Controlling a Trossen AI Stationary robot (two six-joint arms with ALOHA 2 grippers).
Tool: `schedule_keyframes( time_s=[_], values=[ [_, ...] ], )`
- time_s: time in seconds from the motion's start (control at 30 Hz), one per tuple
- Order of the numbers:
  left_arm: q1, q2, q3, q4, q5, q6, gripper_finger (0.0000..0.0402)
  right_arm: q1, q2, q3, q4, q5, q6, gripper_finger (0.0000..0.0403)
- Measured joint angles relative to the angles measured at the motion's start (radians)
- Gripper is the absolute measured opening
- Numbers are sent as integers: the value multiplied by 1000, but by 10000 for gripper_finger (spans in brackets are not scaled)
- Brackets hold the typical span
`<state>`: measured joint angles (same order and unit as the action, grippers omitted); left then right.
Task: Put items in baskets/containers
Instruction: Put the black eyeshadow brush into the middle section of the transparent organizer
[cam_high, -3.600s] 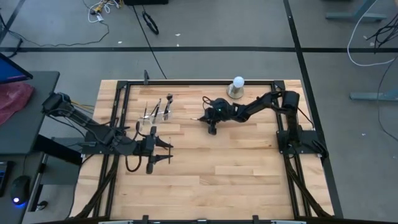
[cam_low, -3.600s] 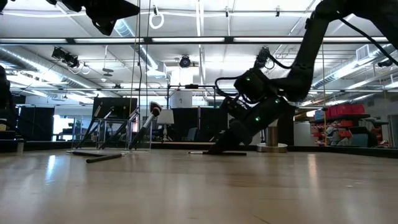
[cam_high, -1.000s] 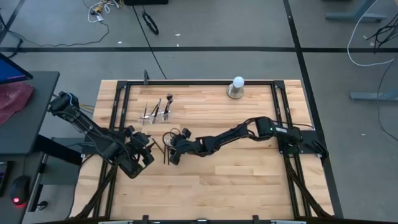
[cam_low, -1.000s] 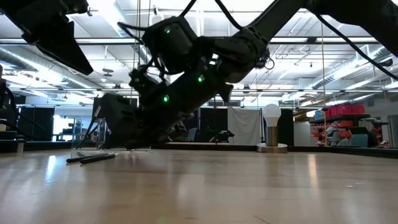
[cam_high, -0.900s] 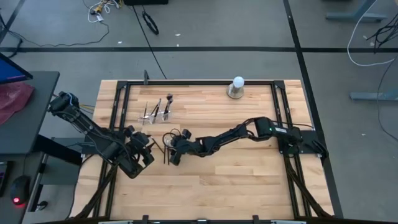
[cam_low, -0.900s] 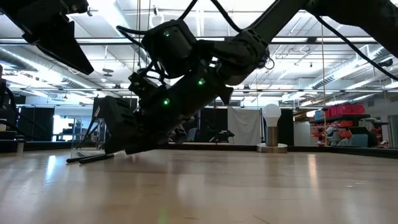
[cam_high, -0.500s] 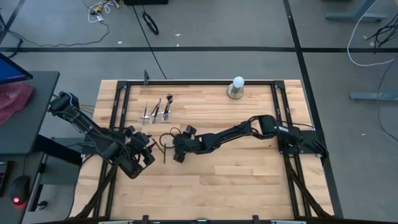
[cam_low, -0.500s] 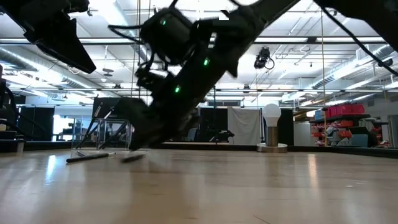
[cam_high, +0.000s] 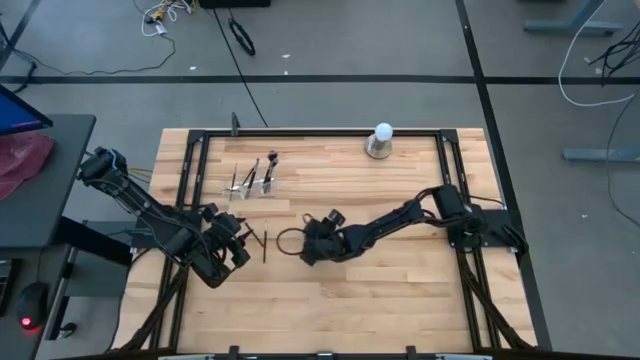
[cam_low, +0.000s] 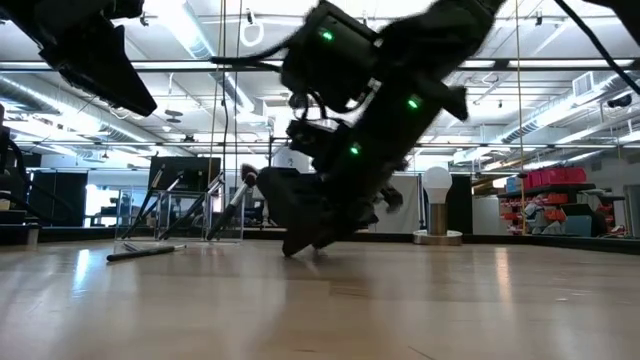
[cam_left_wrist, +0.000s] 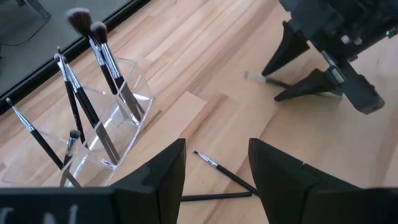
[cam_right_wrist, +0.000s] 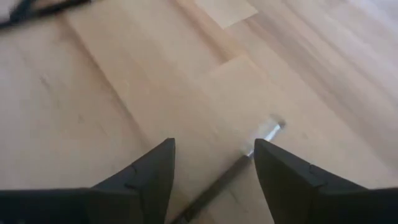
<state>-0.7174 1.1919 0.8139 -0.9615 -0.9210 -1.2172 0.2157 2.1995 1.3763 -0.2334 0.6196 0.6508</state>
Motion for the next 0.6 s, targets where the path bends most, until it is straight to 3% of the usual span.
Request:
schedule_keyframes(
  time_s=[0.23,0.47,0.6],
  values=[
    [0,0,0,9,-18,9,181,-4,-13,-195,242,-56,72,205],
    [0,0,0,9,-20,9,181,-3,-15,-232,316,-100,-108,153],
    [0,0,0,9,-20,9,181,-36,-17,-234,350,-200,-232,124]
  ],
)
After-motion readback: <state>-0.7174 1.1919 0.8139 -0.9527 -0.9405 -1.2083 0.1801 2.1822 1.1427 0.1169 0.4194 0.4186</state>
